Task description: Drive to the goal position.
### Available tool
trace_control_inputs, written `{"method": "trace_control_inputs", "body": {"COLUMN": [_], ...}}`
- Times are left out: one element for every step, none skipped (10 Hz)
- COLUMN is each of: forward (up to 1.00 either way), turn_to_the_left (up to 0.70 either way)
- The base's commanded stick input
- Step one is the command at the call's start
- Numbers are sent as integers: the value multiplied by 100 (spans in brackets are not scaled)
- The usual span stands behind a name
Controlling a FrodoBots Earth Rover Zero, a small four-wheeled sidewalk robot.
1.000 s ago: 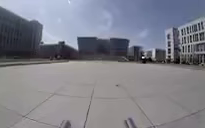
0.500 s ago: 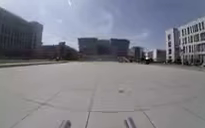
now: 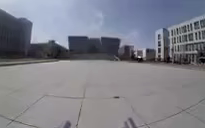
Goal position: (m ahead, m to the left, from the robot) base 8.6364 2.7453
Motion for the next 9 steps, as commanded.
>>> {"method": "trace_control_inputs", "body": {"forward": [85, 85, 85, 85, 85, 85, 85, 85, 85], "turn_to_the_left": [0, 0, 0, 0, 0, 0, 0, 0, 0]}}
